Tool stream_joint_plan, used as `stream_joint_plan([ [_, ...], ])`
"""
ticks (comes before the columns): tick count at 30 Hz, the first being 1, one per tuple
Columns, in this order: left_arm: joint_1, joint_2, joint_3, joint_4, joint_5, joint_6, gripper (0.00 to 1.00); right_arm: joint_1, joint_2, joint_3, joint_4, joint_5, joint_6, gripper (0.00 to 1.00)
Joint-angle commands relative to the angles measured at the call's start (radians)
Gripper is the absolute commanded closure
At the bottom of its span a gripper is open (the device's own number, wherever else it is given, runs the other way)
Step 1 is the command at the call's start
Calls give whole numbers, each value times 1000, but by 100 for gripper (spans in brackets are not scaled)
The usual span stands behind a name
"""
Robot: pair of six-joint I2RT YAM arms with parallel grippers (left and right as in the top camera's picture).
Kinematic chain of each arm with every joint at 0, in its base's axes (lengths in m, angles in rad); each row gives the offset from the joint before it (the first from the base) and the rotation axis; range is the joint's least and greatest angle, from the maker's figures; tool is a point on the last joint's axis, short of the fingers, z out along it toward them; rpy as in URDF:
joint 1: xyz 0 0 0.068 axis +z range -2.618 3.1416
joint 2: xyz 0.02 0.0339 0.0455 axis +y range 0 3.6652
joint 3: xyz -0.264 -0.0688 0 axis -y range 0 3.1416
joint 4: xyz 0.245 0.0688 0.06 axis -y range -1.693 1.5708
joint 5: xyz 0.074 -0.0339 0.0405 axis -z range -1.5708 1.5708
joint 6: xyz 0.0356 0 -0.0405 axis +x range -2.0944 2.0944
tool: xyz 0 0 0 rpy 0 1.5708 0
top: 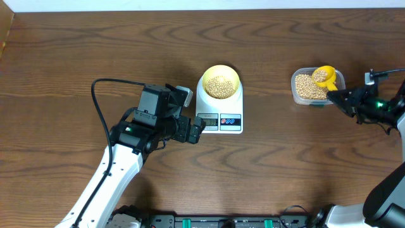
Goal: Scoop item into bowl and weigh 50g on scale
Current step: 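Dig the scoop into the soybeans in the tub with the right gripper, then lift the filled scoop and move it leftward toward the bowl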
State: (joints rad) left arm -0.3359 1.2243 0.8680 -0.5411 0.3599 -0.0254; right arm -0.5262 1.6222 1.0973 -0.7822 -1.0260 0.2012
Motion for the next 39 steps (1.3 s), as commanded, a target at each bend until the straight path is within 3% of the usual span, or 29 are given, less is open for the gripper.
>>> stream_joint_plan([
  [1, -2, 4, 2, 1, -10, 3, 0, -5, 7, -2, 0, -135, -16, 99],
  [13, -2, 4, 2, 1, -10, 3, 0, 42, 7, -2, -23, -215, -16, 99],
  [39, -2, 4, 2, 1, -10, 3, 0, 368, 7, -2, 12, -338, -14, 99],
])
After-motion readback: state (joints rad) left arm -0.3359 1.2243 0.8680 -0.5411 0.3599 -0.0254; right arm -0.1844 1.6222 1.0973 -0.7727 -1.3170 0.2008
